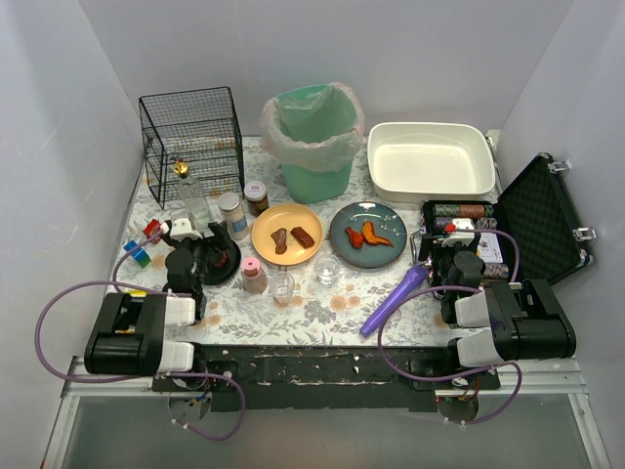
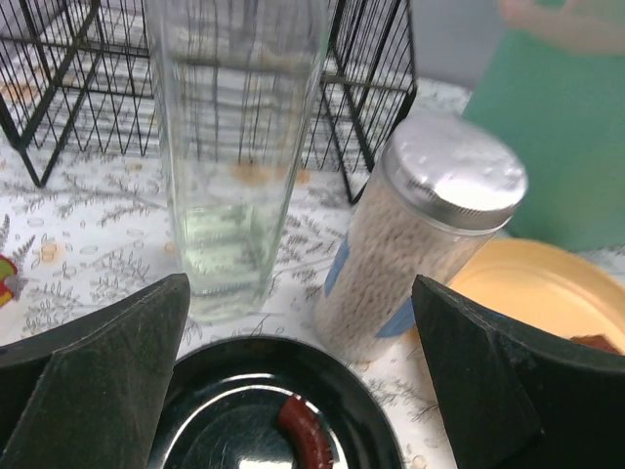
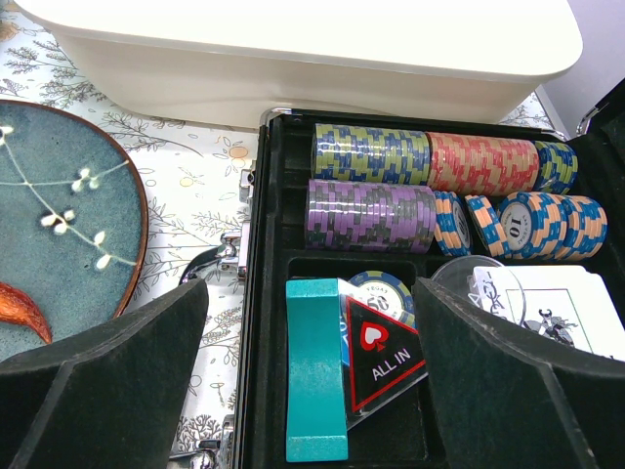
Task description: Clear the kitchen counter
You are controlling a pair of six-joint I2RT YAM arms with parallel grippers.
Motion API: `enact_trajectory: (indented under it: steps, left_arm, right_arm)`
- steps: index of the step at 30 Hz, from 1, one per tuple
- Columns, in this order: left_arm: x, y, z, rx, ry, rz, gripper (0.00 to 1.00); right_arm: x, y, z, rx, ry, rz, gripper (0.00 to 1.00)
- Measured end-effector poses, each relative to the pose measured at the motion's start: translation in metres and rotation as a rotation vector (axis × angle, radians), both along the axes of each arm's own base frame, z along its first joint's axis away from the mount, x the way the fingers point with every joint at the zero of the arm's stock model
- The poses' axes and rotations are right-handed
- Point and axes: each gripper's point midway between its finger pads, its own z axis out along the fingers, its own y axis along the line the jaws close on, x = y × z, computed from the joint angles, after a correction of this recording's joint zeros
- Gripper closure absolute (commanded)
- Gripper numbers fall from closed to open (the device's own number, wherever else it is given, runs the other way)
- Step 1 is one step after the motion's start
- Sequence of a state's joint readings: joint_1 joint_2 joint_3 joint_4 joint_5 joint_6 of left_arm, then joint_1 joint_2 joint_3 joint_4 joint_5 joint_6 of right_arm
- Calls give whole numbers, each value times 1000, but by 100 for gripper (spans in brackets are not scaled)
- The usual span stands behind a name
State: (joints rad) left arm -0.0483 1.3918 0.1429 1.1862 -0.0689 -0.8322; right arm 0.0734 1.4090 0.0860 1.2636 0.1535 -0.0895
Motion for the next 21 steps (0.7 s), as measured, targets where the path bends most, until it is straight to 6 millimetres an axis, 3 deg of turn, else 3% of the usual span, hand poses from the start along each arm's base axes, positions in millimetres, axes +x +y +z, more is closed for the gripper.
enact_trajectory:
  steps: [3, 8, 12, 17, 21]
  left_arm:
    - [-1, -2, 18, -16, -38, -5, 2]
    - [-4, -8, 16, -51, 16, -16, 2]
    - [-9, -22, 27, -79, 29, -45, 2]
    - [-19, -39, 53, -113, 18, -83, 2]
    - [-28, -42, 80, -136, -14, -80, 2]
  right_arm:
    - [0, 0, 0, 0, 0, 0, 5]
    - [0, 0, 0, 0, 0, 0, 5]
    - [0, 0, 0, 0, 0, 0, 5]
    - [0, 0, 0, 0, 0, 0, 5]
    - [0, 0, 0, 0, 0, 0, 4]
